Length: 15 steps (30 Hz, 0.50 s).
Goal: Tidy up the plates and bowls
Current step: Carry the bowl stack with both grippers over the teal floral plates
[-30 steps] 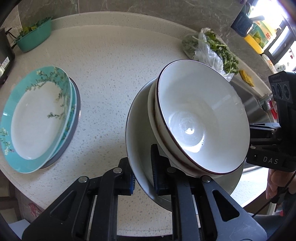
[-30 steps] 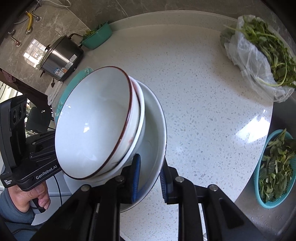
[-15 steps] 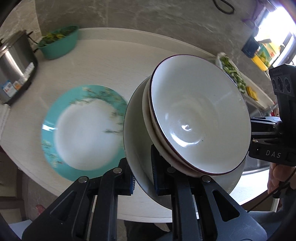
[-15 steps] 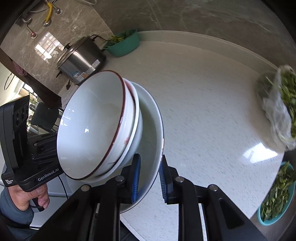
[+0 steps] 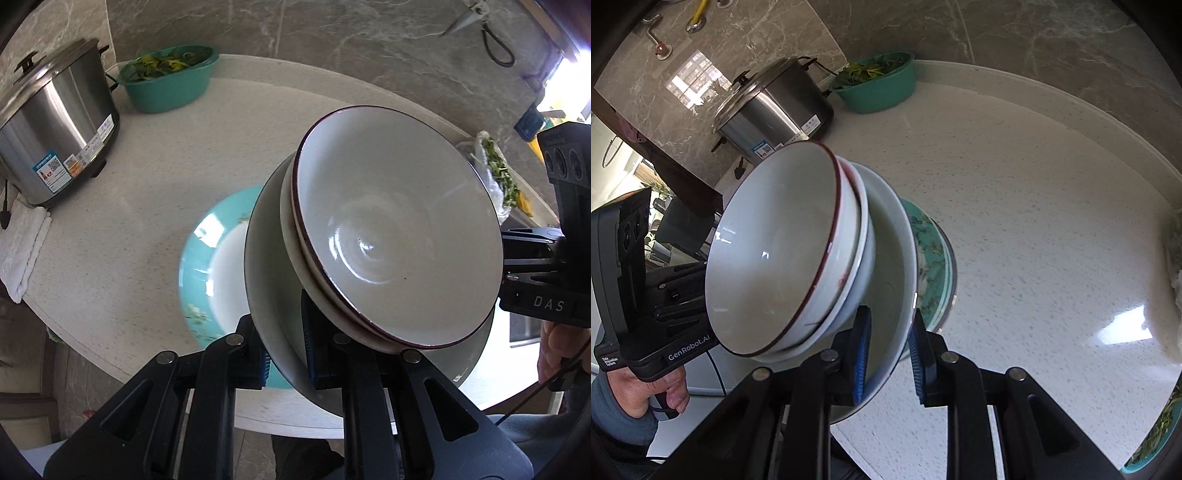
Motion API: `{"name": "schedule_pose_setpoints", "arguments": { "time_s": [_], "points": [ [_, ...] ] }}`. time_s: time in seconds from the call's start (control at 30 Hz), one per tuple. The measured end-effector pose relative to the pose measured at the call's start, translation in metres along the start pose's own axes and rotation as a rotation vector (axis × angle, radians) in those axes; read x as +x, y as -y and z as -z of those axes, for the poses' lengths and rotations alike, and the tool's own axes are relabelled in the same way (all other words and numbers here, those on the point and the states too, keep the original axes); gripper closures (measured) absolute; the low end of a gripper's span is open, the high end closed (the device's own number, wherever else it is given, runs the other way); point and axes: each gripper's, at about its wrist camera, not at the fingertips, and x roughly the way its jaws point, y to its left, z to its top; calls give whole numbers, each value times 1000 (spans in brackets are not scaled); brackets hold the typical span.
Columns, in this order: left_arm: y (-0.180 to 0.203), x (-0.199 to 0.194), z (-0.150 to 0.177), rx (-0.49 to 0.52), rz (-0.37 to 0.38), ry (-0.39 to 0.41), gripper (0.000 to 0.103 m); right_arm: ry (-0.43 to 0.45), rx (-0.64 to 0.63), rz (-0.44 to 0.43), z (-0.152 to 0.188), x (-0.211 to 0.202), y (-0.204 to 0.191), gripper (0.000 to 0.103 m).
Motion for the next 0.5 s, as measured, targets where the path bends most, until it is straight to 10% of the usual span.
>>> {"name": "schedule_pose_setpoints", "arguments": {
  "time_s": [0.5],
  "points": [
    [-65, 52, -6, 30, 29, -49, 91, -49, 53, 29, -9, 56, -9, 81]
  ]
}}
